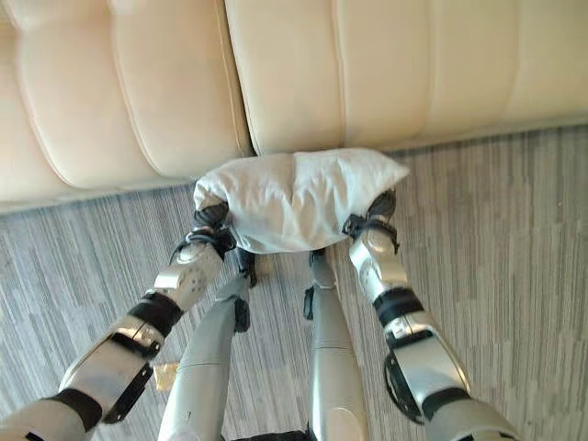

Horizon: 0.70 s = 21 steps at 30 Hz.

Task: Pick up all the scattered cushions and arrange them neatly on the sofa.

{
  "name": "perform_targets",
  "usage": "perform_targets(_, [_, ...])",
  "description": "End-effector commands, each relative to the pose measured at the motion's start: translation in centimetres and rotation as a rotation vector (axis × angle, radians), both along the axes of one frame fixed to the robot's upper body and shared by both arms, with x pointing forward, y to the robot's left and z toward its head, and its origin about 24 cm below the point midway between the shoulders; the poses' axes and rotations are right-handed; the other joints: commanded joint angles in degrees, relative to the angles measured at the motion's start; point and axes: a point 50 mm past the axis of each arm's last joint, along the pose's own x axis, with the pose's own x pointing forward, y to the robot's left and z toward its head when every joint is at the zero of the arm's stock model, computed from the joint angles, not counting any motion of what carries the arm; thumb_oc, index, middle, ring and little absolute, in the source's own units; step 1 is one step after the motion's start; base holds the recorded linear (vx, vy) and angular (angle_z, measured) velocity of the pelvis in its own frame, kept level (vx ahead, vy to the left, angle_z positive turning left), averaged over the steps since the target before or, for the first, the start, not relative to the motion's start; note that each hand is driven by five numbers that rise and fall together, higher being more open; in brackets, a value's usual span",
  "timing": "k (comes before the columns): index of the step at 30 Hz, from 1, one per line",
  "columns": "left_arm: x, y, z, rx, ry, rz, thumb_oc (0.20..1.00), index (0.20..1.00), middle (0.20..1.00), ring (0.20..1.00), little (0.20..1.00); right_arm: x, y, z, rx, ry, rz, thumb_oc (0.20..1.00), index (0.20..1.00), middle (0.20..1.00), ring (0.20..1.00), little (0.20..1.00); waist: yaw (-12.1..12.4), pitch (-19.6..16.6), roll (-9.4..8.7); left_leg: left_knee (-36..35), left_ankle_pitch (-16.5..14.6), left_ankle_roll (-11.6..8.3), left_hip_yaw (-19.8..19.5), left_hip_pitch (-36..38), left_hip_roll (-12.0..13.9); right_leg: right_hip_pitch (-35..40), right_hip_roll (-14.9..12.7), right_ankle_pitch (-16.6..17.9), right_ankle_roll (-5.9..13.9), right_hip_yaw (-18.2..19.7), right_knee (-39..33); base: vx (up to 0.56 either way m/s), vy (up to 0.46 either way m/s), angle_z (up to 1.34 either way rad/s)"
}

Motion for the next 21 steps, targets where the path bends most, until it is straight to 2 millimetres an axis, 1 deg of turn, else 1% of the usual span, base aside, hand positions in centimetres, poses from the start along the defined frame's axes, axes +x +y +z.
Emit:
perform_targets(1, [-1.7,-5.6,1.3,-0.033,-0.145,-0.213,0.2,0.2,0.2,0.2,0.2,-2.0,4.9,-1.6,0.0,-0.021,0.248,0.2,0.2,0.2,0.2,0.2,3.2,-7.89,2.84,-10.15,-0.22,-4.45,-3.23,5.94,0.32,4.21,1.72,-11.56,2.87,-3.94,0.84,0.1,0.038,-0.13])
perform_targets(2, [-2.7,-4.9,0.4,-0.021,-0.134,-0.204,0.2,0.2,0.2,0.2,0.2,-2.9,4.6,-2.6,-0.013,-0.001,0.259,0.2,0.2,0.2,0.2,0.2,3.5,-8.98,2.79,-12.45,0.05,-4.41,-3.05,9.29,0.62,7.88,1.73,-11.07,3.27,-4.39,-1.38,0.18,0.098,-0.03])
perform_targets(3, [-4.3,-3.6,-1.5,0.01,-0.086,-0.176,0.2,0.2,0.2,0.2,0.2,-4.5,3.9,-4.7,-0.007,0.062,0.254,0.2,0.2,0.2,0.2,0.2,4.08,-11.22,2.88,-15.91,0.39,-4.16,-2.61,14.54,0.64,13.29,1.85,-9.81,4.21,-4.91,-5.14,0.17,0.128,0.08])
perform_targets(4, [-5.1,-2.5,-1.8,0.024,-0.09,-0.15,0.2,0.2,0.2,0.2,0.2,-5.1,3.3,-5.0,-0.031,0.067,0.258,0.2,0.2,0.2,0.2,0.2,4.47,-12.45,3.0,-17.33,0.65,-4.19,-2.37,16.65,0.57,15.45,1.63,-9.11,4.66,-5.28,-6.69,0.18,0.147,0.05])
perform_targets(5, [-5.9,-1.8,-2.8,0.049,-0.056,-0.143,0.2,0.2,0.2,0.2,0.2,-5.9,3.0,-5.8,-0.038,0.094,0.261,0.2,0.2,0.2,0.2,0.2,4.58,-13.55,3.06,-18.27,0.57,-3.9,-2.39,18.68,0.28,17.8,1.58,-8.43,5.01,-5.04,-8.55,0.12,0.136,-0.07])
perform_targets(6, [-6.6,-0.8,-3.0,0.085,-0.052,-0.117,0.2,0.2,0.2,0.2,0.2,-6.5,2.7,-6.2,-0.058,0.105,0.269,0.2,0.2,0.2,0.2,0.2,4.86,-14.59,2.99,-19.43,0.4,-3.7,-1.92,20.81,0.26,19.79,1.32,-7.79,5.6,-5.08,-10.15,0.15,0.181,-0.15])
perform_targets(7, [-7.8,0.3,-3.9,0.127,-0.021,-0.094,0.2,0.2,0.2,0.2,0.2,-7.5,2.0,-6.7,-0.114,0.122,0.287,0.2,0.2,0.2,0.2,0.2,5.27,-16.26,2.78,-19.9,-0.28,-3.14,-1.63,23.62,-0.21,22.93,0.87,-7.32,6.16,-5.41,-11.57,0.13,0.214,-0.17])
perform_targets(8, [-8.3,1.2,-3.9,0.185,-0.024,-0.085,0.2,0.2,0.2,0.2,0.2,-8.0,1.4,-7.0,-0.159,0.137,0.284,0.2,0.2,0.2,0.2,0.2,5.45,-16.88,2.84,-19.47,-1.0,-2.63,-1.76,24.8,-0.56,24.31,0.48,-7.54,6.32,-5.44,-11.42,0.1,0.162,-0.13])
perform_targets(9, [-8.3,1.2,-3.9,0.185,-0.023,-0.085,0.2,0.2,0.2,0.2,0.2,-8.0,1.4,-7.0,-0.159,0.138,0.284,0.2,0.2,0.2,0.2,0.2,5.42,-16.82,2.83,-19.45,-1.04,-2.62,-1.77,24.93,-0.57,24.46,0.47,-7.57,6.33,-5.46,-11.44,0.11,0.19,0.01])
perform_targets(10, [-9.3,2.1,-4.5,0.232,0.001,-0.066,0.2,0.2,0.2,0.2,0.2,-8.8,0.3,-7.0,-0.258,0.143,0.283,0.2,0.2,0.2,0.2,0.2,5.75,-17.76,2.83,-18.19,-2.28,-1.43,-2.31,26.63,-1.15,25.96,-0.13,-9.06,6.38,-5.41,-8.7,0.07,0.124,0.12])
perform_targets(11, [-9.4,2.1,-4.5,0.232,0.001,-0.066,0.2,0.2,0.2,0.2,0.2,-8.8,0.3,-7.0,-0.259,0.144,0.283,0.2,0.2,0.2,0.2,0.2,5.7,-17.7,2.82,-18.16,-2.31,-1.42,-2.35,26.71,-1.18,26.0,-0.17,-9.18,6.39,-5.44,-8.54,0.11,0.203,0.17])
perform_targets(12, [-9.6,2.4,-4.4,0.277,-0.004,-0.067,0.2,0.2,0.2,0.2,0.2,-9.1,-0.3,-6.8,-0.303,0.142,0.268,0.2,0.2,0.2,0.2,0.2,5.65,-17.79,3.06,-17.98,-2.8,-0.87,-2.69,27.89,-1.45,26.29,-0.29,-10.65,6.37,-5.27,-5.99,0.09,0.202,0.16])
perform_targets(13, [-10.3,2.8,-4.9,0.287,0.023,-0.057,0.2,0.2,0.2,0.2,0.2,-9.7,-0.8,-6.7,-0.333,0.138,0.251,0.2,0.2,0.2,0.2,0.2,5.51,-17.65,3.62,-17.99,-3.61,0.17,-3.32,29.99,-1.77,24.58,-0.65,-11.35,6.43,-5.12,2.19,0.09,0.202,0.17])
perform_targets(14, [-10.3,2.8,-4.9,0.287,0.023,-0.057,0.2,0.2,0.2,0.2,0.2,-9.7,-0.8,-6.7,-0.333,0.139,0.251,0.2,0.2,0.2,0.2,0.2,5.52,-17.63,3.54,-18.01,-3.6,0.19,-3.3,30.03,-1.88,24.35,-0.78,-11.63,6.45,-5.04,2.7,0.08,0.25,0.28])
perform_targets(15, [-10.4,3.3,-5.0,0.299,0.033,-0.032,0.2,0.2,0.2,0.2,0.2,-9.7,0.3,-6.5,-0.287,0.121,0.257,0.2,0.2,0.2,0.2,0.2,5.87,-16.55,3.8,-18.63,-4.42,1.36,-2.59,32.2,-2.14,21.56,-2.47,-8.22,6.59,-6.75,13.18,0.02,0.129,0.19])
perform_targets(16, [-10.4,3.3,-5.0,0.3,0.033,-0.031,0.2,0.2,0.2,0.2,0.2,-9.7,0.3,-6.5,-0.287,0.121,0.257,0.2,0.2,0.2,0.2,0.2,5.9,-16.47,3.67,-18.67,-4.41,1.41,-2.52,32.28,-2.29,21.4,-2.62,-8.39,6.65,-6.6,13.57,0.05,0.161,-0.05])
perform_targets(17, [-10.6,3.2,-4.9,0.294,0.035,-0.033,0.2,0.2,0.2,0.2,0.2,-9.8,0.7,-6.4,-0.27,0.113,0.268,0.2,0.2,0.2,0.2,0.2,5.87,-15.99,3.86,-18.87,-4.66,1.73,-2.59,33.27,-2.32,20.26,-2.89,-7.56,6.45,-6.71,17.24,0.04,0.036,-0.24])
perform_targets(18, [-10.7,3.1,-5.0,0.29,0.038,-0.039,0.2,0.2,0.2,0.2,0.2,-9.9,1.0,-6.3,-0.268,0.106,0.278,0.2,0.2,0.2,0.2,0.2,5.58,-15.63,4.06,-19.22,-4.6,1.57,-3.17,33.91,-2.13,18.55,-1.46,-8.51,6.22,-5.65,19.43,0.07,0.011,-0.2])
perform_targets(19, [-10.6,3.0,-4.9,0.298,0.034,-0.047,0.2,0.2,0.2,0.2,0.2,-10.0,1.0,-6.0,-0.261,0.091,0.273,0.2,0.2,0.2,0.2,0.2,5.1,-15.29,3.91,-19.87,-4.54,1.14,-3.78,34.77,-1.82,16.72,1.74,-11.41,5.67,-4.64,18.96,0.06,-0.028,-0.04])
perform_targets(20, [-10.6,3.1,-4.6,0.294,0.019,-0.039,0.2,0.2,0.2,0.2,0.2,-10.0,1.1,-5.7,-0.252,0.078,0.275,0.2,0.2,0.2,0.2,0.2,5.17,-15.32,3.72,-19.96,-4.52,0.96,-3.84,34.85,-1.94,14.93,3.51,-12.39,5.44,-4.6,17.32,0.1,-0.04,-0.02])
perform_targets(21, [-10.6,3.0,-4.2,0.283,0.003,-0.039,0.2,0.2,0.2,0.2,0.2,-10.1,1.2,-5.3,-0.24,0.062,0.276,0.2,0.2,0.2,0.2,0.2,5.28,-15.56,3.73,-19.96,-4.84,0.72,-3.53,34.92,-1.94,14.84,4.07,-12.23,5.2,-5.71,13.69,0.14,-0.042,0.0])
